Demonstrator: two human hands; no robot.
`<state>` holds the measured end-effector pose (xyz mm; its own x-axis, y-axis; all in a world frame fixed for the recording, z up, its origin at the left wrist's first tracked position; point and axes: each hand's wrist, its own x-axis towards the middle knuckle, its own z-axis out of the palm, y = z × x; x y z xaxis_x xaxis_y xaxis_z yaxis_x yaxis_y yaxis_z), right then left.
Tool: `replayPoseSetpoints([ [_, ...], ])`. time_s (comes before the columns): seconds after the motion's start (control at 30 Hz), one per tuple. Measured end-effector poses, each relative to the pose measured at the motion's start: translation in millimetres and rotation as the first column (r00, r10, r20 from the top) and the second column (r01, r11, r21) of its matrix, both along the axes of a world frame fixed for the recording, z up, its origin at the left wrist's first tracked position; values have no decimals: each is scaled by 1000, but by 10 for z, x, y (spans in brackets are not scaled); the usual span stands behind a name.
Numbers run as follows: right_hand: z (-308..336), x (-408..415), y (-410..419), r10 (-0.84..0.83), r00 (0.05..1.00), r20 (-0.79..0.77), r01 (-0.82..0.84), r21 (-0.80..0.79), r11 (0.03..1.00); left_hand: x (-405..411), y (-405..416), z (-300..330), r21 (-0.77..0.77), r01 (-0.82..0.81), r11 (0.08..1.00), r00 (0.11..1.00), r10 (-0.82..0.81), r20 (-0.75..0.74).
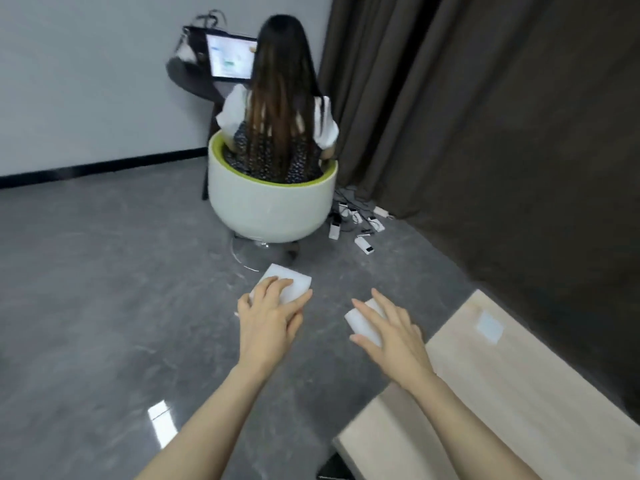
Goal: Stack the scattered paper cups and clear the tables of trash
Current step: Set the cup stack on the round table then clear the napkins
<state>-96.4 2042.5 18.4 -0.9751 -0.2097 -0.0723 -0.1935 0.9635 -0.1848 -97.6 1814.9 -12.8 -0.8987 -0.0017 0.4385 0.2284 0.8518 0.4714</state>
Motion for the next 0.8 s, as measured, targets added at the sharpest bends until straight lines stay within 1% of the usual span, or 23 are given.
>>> replayPoseSetpoints([
  [0.1, 56, -298, -751, 164, 986, -9, -164, -5, 986, 79, -696, 70, 13, -162, 987, 986, 162, -39],
  [0.2, 98, -531, -1578, 316, 949, -5, -316, -9, 949, 229, -1452, 137, 10, -318, 948, 947, 318, -55],
  [0.3, 118, -665, -2501, 456, 890, -8, -455, -35, 890, 464, -2228, 192, -8, -472, 882, 881, 471, -48],
  [0.4, 91, -703, -3482, 572, 820, -10, -571, -69, 818, 751, -2979, 233, -39, -589, 807, 808, 587, -55],
  [0.5, 37, -659, -4403, 658, 753, 1, -652, -129, 747, 994, -3639, 265, -70, -687, 723, 726, 685, -60],
  [0.6, -6, -606, -5176, 737, 676, 2, -728, -151, 669, 1145, -4192, 262, -86, -761, 643, 648, 759, -55],
  [0.7, -50, -630, -5793, 799, 601, -1, -792, -132, 595, 1220, -4660, 210, -61, -816, 575, 578, 814, -55],
  [0.8, -109, -743, -6374, 839, 545, 7, -834, -104, 542, 1186, -5108, 127, -22, -855, 518, 518, 855, -27],
])
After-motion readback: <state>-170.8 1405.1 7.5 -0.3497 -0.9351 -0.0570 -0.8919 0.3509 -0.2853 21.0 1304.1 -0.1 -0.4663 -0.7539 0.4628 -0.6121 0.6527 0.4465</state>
